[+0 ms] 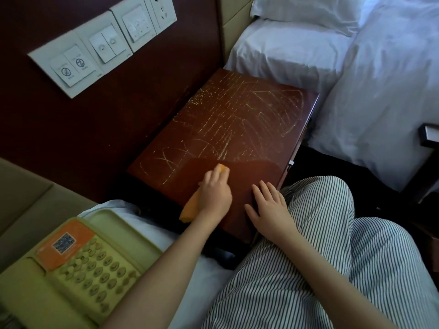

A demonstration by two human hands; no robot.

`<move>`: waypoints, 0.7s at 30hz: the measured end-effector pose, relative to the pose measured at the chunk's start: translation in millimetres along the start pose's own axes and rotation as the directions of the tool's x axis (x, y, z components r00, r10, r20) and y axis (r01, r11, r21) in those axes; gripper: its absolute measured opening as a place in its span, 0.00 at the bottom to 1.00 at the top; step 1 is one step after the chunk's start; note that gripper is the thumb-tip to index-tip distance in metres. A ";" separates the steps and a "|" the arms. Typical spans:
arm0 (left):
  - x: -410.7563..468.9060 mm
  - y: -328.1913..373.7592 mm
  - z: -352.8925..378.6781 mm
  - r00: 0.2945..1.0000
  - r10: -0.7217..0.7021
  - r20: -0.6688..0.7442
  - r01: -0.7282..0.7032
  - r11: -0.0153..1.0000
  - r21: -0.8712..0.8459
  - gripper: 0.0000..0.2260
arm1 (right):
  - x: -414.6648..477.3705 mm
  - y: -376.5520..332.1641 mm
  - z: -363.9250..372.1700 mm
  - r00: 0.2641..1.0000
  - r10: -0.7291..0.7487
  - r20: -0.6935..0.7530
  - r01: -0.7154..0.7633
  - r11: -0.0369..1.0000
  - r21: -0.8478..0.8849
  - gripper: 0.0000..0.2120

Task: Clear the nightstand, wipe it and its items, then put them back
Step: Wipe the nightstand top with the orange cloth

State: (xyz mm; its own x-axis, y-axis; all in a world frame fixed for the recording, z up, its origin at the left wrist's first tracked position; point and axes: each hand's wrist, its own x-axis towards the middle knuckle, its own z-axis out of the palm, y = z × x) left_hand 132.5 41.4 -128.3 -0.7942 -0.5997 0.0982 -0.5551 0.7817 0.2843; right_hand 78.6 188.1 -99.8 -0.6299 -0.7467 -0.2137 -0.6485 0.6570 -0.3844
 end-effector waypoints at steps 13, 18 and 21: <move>-54.8 -65.4 -36.0 0.998 0.023 -0.060 -0.038 0.962 -0.270 0.15 | -0.6 -13.8 -2.0 0.991 -0.131 -0.030 0.131 0.991 -0.019 0.27; -45.9 -102.0 -85.2 0.931 -0.362 -0.040 0.292 0.808 -0.512 0.13 | 12.0 -42.3 10.1 0.954 -0.294 -0.054 0.295 0.955 0.007 0.23; -30.8 -121.5 -96.9 0.892 -0.451 -0.031 0.373 0.772 -0.514 0.11 | 17.4 -57.0 20.0 0.932 -0.346 -0.111 0.351 0.936 0.033 0.21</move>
State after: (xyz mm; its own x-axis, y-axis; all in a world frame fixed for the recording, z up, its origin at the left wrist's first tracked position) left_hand 248.3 -51.6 -73.5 -0.4503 -0.8928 -0.0115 -0.5981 0.2920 0.7463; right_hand 113.1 135.6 -99.6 -0.4102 -0.9114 0.0339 -0.8138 0.3489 -0.4648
